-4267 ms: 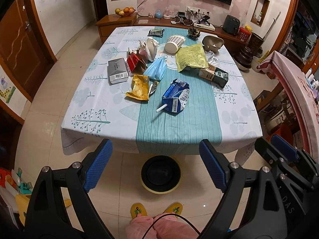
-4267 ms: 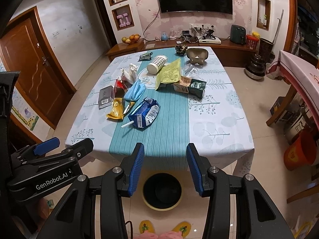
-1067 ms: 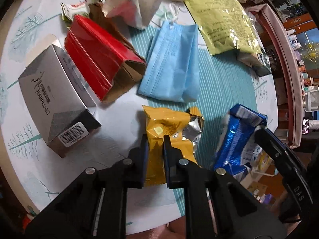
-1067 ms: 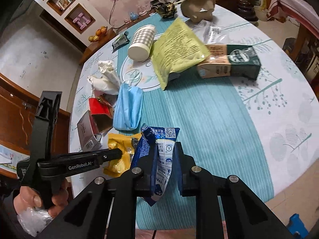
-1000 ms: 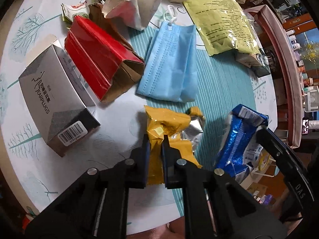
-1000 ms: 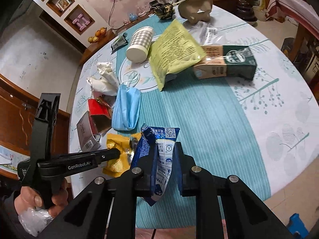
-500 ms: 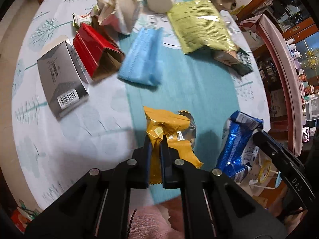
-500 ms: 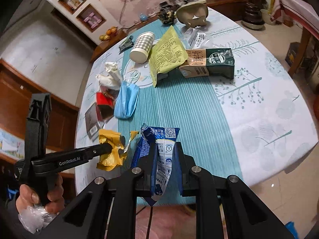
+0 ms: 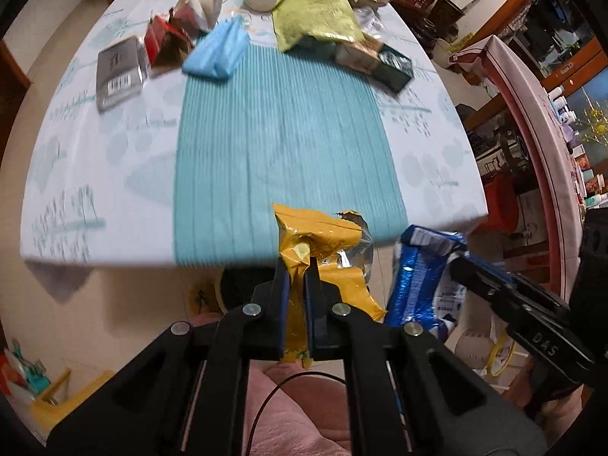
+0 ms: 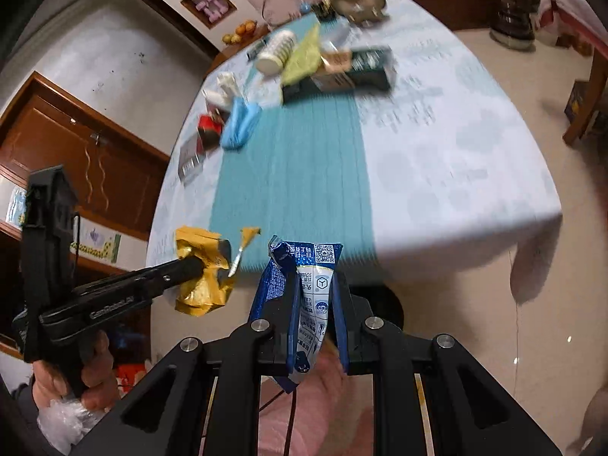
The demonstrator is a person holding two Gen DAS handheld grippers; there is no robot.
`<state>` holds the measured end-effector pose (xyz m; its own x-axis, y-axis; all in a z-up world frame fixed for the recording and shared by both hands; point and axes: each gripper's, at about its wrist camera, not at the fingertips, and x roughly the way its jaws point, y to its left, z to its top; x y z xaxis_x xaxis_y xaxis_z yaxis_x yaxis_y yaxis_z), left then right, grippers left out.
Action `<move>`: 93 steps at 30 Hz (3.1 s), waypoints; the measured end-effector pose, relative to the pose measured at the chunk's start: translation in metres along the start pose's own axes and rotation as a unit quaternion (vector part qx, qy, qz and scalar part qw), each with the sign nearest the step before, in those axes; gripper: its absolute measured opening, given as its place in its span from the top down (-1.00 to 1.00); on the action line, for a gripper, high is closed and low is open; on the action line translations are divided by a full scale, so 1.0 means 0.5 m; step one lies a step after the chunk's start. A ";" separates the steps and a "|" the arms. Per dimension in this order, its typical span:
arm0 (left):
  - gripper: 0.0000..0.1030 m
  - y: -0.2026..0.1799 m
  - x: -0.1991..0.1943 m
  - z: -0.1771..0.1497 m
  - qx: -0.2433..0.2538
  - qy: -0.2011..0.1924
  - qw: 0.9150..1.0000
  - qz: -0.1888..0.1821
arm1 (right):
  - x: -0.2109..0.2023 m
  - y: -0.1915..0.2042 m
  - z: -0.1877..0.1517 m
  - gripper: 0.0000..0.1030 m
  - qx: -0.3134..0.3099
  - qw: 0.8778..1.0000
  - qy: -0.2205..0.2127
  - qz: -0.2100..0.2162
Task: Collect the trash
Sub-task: 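Lift the carton and snack bag and carry both toward the black bin, then open both grippers over the bin to drop the carton and snack bag, then raise both tools back toward the table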
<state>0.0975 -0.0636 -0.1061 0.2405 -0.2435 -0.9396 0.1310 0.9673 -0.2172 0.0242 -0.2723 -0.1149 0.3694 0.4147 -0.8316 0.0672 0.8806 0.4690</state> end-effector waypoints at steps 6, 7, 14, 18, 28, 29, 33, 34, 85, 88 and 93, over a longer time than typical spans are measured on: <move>0.91 -0.039 0.011 -0.099 0.002 0.010 1.000 0.025 | 0.013 -0.053 -0.086 0.70 0.020 0.999 0.034 0.021; 0.91 -0.042 0.016 -0.114 0.000 0.015 1.000 0.028 | 0.017 -0.057 -0.097 0.70 0.022 0.999 0.038 0.022; 0.91 -0.059 0.069 -0.173 0.013 0.029 0.999 0.043 | 0.068 -0.113 -0.169 0.70 0.056 0.996 0.068 0.010; 0.91 -0.062 0.124 -0.204 0.036 0.032 0.997 0.052 | 0.133 -0.154 -0.203 0.70 0.074 0.994 0.082 -0.004; 0.91 -0.020 0.343 -0.291 0.075 0.036 0.994 0.076 | 0.423 -0.274 -0.310 0.70 0.113 0.984 0.130 -0.037; 0.91 -0.010 0.371 -0.298 0.074 0.040 0.993 0.079 | 0.449 -0.284 -0.318 0.70 0.116 0.983 0.134 -0.042; 0.91 0.033 0.473 -0.315 0.062 0.051 0.993 0.085 | 0.572 -0.323 -0.347 0.70 0.129 0.978 0.154 -0.059; 0.90 0.044 0.495 -0.316 0.061 0.055 0.993 0.088 | 0.603 -0.330 -0.353 0.70 0.128 0.977 0.160 -0.062; -0.48 0.097 -0.076 -0.208 0.009 -0.063 0.989 0.130 | 0.036 0.101 -0.151 0.07 -0.049 0.996 0.007 -0.071; -0.48 0.094 -0.166 -0.179 -0.001 -0.095 0.986 0.139 | -0.031 0.130 -0.115 0.07 -0.066 0.996 -0.020 -0.061; -0.48 0.093 -0.271 -0.139 -0.029 -0.146 0.979 0.142 | -0.094 0.168 -0.047 0.07 -0.096 0.992 -0.061 -0.051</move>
<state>0.0040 0.0192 -0.0074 0.5244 0.0345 -0.8508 -0.0334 0.9992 0.0199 -0.0092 -0.2125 -0.0432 0.4807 0.3003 -0.8239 -0.0624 0.9489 0.3094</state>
